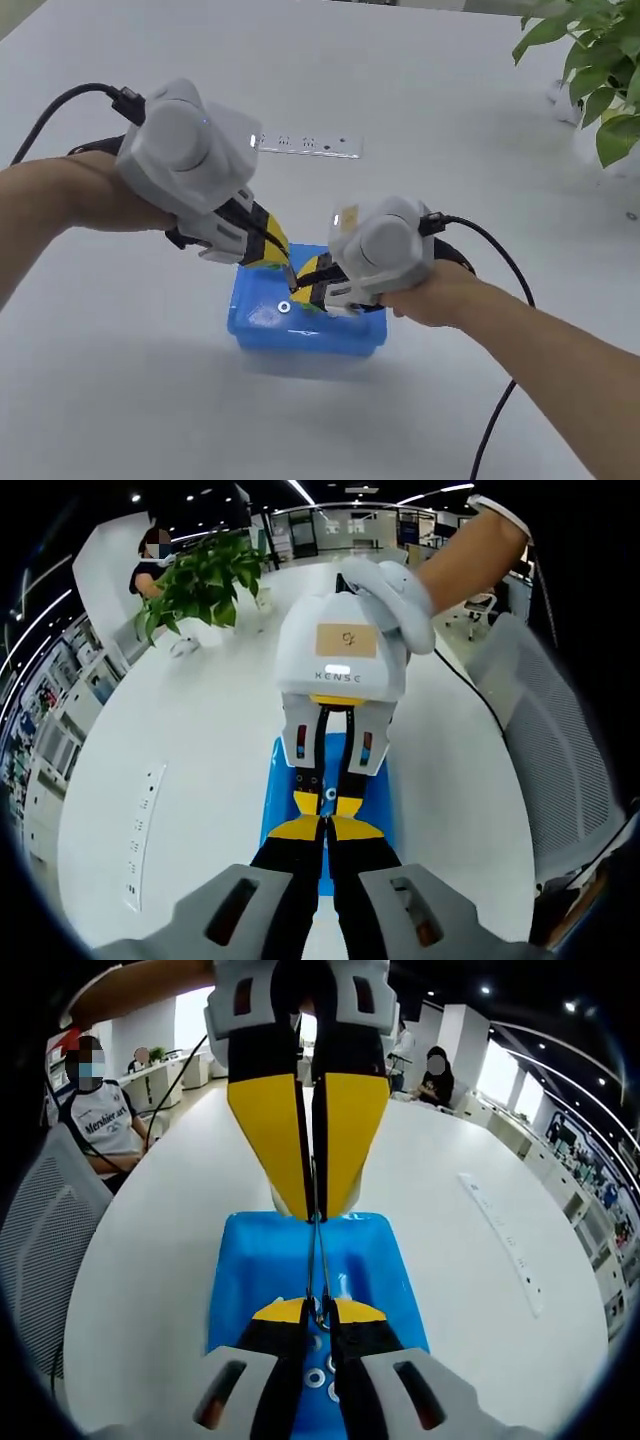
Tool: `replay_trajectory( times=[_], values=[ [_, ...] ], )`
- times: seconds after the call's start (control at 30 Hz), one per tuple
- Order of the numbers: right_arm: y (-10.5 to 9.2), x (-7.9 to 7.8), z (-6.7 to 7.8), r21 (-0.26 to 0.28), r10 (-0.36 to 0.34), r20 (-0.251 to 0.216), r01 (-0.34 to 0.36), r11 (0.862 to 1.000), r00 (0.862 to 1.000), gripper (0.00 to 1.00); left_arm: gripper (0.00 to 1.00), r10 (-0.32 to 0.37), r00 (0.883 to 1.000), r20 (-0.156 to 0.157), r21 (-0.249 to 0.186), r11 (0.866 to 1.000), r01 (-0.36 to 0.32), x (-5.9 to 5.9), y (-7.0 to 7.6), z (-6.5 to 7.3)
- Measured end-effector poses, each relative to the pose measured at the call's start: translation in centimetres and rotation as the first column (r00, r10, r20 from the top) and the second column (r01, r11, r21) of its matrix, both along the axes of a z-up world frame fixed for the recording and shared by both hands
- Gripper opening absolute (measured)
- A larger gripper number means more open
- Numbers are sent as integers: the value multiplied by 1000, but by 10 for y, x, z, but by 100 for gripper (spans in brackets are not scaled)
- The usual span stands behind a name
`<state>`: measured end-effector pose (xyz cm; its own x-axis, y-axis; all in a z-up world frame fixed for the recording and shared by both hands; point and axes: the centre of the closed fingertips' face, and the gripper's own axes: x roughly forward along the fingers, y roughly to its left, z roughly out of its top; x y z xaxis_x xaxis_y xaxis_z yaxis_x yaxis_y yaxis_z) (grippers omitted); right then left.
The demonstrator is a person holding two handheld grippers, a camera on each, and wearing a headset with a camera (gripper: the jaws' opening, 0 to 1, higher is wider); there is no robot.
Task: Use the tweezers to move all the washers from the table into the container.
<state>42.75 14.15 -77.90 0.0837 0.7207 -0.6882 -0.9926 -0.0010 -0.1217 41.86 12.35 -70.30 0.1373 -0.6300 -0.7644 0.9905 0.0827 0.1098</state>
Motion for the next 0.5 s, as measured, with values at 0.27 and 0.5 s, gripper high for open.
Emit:
replay_trajectory(
  times=[0.27, 0.5],
  values=[
    [1, 2, -7, -9, 7, -6, -7, 1000, 1000, 10, 5, 0, 1000, -3, 8, 1000, 0, 2, 0, -6],
    [1, 3, -7, -6, 8, -5, -8, 1000, 1000, 10, 5, 4, 1000, -2, 1, 1000, -4, 3, 0, -6]
  ],
)
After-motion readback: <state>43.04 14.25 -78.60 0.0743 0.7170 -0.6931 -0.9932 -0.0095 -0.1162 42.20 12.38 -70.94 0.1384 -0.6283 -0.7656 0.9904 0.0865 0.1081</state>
